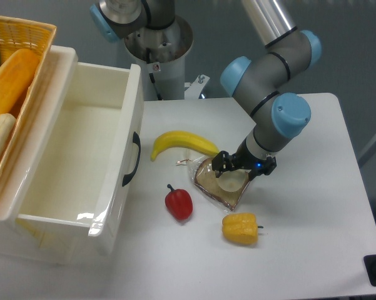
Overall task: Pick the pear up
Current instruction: 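Close the gripper on the pale pear, then lift the pale pear up off the bagged bread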
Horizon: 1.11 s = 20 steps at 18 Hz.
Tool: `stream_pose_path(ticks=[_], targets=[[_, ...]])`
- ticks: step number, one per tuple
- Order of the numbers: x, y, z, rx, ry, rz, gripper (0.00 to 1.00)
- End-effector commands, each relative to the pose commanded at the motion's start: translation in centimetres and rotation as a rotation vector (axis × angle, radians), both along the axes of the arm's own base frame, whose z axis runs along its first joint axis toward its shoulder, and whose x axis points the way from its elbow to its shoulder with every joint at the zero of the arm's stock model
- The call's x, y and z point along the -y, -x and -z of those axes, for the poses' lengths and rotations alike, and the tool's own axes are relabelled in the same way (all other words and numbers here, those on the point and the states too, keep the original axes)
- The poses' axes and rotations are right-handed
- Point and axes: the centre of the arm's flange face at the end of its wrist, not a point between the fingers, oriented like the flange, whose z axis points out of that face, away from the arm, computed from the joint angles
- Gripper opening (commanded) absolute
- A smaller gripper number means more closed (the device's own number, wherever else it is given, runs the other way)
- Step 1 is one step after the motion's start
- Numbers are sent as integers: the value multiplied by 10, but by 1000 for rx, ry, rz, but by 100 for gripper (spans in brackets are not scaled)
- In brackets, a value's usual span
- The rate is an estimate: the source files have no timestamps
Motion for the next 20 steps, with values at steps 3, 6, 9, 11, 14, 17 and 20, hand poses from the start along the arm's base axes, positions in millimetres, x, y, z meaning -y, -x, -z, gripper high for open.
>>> stream_pose_path(ticks=[3, 6, 9, 11, 14, 17, 20], targets=[[0, 0, 0, -6, 10, 7, 79], [1, 1, 1, -10, 14, 11, 63], [0, 5, -6, -25, 8, 12, 48], [-2, 8, -12, -37, 4, 14, 39], [-5, 18, -32, -78, -10, 16, 32], [-5, 36, -66, -177, 19, 47, 30], [-1, 42, -96, -246, 15, 117, 34]])
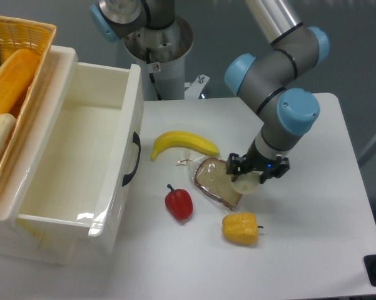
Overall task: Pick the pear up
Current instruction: 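Lift the pale pear up off the bagged bread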
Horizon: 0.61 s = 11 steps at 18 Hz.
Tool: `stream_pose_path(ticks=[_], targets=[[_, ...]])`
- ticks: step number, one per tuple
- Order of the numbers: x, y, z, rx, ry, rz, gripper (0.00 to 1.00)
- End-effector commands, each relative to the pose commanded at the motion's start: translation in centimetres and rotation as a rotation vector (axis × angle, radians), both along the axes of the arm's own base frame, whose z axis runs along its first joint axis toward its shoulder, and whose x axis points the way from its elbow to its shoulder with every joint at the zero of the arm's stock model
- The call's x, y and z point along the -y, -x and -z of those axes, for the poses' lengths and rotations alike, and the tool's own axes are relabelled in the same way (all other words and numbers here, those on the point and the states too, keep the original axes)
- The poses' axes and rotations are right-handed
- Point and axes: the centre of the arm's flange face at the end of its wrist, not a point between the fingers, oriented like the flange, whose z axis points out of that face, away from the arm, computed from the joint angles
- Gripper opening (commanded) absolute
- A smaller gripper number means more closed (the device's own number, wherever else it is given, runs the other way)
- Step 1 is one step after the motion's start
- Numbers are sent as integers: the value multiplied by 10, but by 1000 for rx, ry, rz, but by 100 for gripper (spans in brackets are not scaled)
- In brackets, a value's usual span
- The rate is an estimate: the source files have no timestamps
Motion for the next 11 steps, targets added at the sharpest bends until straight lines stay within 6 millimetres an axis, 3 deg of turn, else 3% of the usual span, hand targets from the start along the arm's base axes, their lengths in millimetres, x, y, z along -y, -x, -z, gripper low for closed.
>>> stream_pose_path(ticks=[2, 4, 6, 11], targets=[[13, 10, -24, -48, -5, 21, 36], [18, 15, -40, -76, -14, 23, 22], [23, 19, -52, -102, -15, 67, 18], [46, 27, -89, -166, -21, 156, 18]])
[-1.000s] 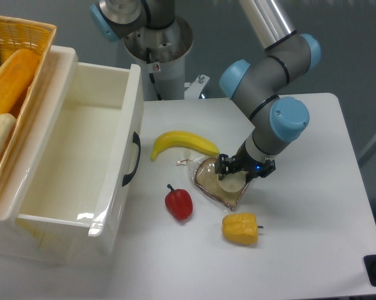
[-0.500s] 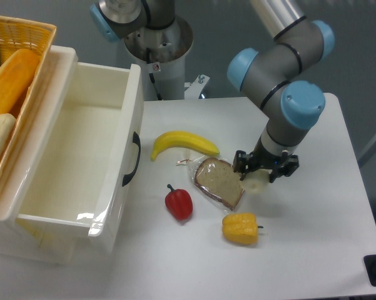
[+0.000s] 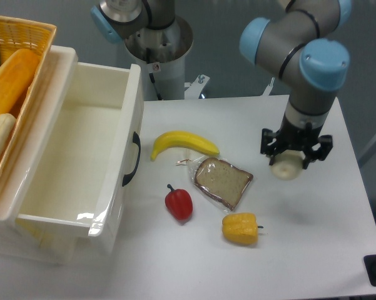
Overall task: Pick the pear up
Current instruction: 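Lift the pale pear up off the bagged bread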
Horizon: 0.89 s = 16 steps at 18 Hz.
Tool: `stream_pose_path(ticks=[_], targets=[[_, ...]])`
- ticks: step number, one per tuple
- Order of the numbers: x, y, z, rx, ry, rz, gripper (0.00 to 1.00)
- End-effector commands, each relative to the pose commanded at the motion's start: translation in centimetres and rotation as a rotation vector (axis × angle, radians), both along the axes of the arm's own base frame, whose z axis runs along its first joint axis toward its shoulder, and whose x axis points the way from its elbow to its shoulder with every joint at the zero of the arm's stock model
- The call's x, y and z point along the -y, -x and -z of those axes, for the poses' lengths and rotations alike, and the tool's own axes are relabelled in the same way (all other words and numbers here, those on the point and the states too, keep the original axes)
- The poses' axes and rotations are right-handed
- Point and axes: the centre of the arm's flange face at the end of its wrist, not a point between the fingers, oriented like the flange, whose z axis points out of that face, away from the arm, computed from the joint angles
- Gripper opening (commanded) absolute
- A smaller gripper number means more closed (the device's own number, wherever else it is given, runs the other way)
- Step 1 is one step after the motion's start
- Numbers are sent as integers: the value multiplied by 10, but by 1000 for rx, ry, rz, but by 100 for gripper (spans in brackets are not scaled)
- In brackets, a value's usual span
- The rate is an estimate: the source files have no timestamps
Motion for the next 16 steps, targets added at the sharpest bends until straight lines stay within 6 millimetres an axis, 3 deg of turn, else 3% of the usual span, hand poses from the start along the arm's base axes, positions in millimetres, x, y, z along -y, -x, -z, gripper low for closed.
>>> stream_pose_path(ticks=[2, 6, 11, 16], targets=[[13, 8, -12, -6, 6, 19, 18], [19, 9, -28, 7, 50, 96, 18], [28, 8, -39, 13, 63, 113, 18], [31, 7, -37, 27, 73, 111, 18]])
